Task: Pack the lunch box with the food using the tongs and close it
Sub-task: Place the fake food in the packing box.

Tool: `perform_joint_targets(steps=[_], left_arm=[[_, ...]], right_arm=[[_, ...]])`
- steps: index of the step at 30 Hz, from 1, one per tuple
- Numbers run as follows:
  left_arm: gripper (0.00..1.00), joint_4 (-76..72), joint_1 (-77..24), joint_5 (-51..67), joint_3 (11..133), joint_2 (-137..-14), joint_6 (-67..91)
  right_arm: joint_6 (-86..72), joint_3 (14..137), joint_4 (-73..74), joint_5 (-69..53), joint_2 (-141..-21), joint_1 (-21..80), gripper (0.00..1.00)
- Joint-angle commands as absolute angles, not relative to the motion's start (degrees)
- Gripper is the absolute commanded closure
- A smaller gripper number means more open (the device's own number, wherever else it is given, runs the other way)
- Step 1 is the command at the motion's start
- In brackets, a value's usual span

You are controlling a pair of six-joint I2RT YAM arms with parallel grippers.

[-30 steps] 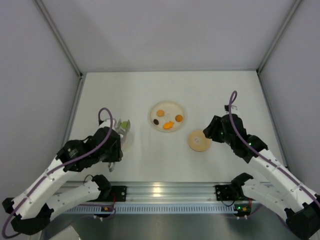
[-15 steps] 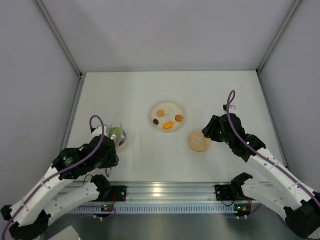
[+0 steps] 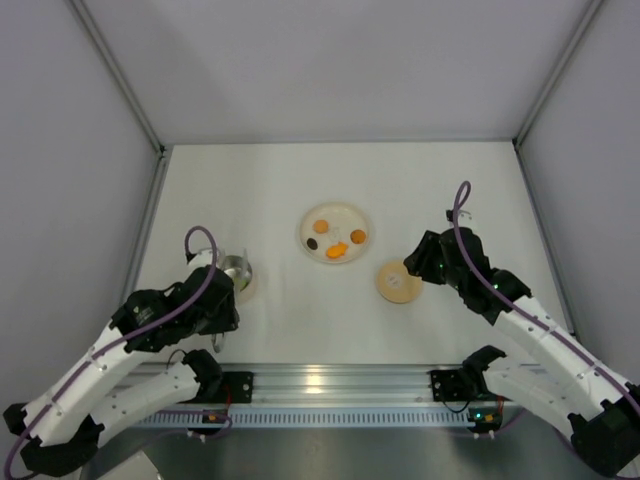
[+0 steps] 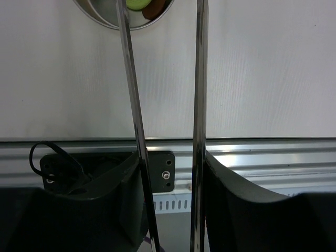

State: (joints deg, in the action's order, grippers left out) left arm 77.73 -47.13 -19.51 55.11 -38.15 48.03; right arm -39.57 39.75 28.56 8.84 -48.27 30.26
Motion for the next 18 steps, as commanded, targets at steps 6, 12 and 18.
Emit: perform_joint_targets(steps=[6, 12, 18], left_arm=[[0.50, 70.2, -47.0, -18.8, 66.0, -53.4, 40.3], [0.48, 60.1, -47.0, -16.3, 72.8, -69.5, 35.1], [0.46, 54.4, -47.0, -13.7, 76.8, -81.8, 32.5]], right_arm=[[-38.7, 41.2, 26.6, 9.0, -47.3, 31.4, 0.57], [-38.5, 41.9, 28.4, 9.3, -46.2, 31.4, 0.57], [-38.5, 42.5, 29.8, 9.4, -45.0, 31.4, 0.57]])
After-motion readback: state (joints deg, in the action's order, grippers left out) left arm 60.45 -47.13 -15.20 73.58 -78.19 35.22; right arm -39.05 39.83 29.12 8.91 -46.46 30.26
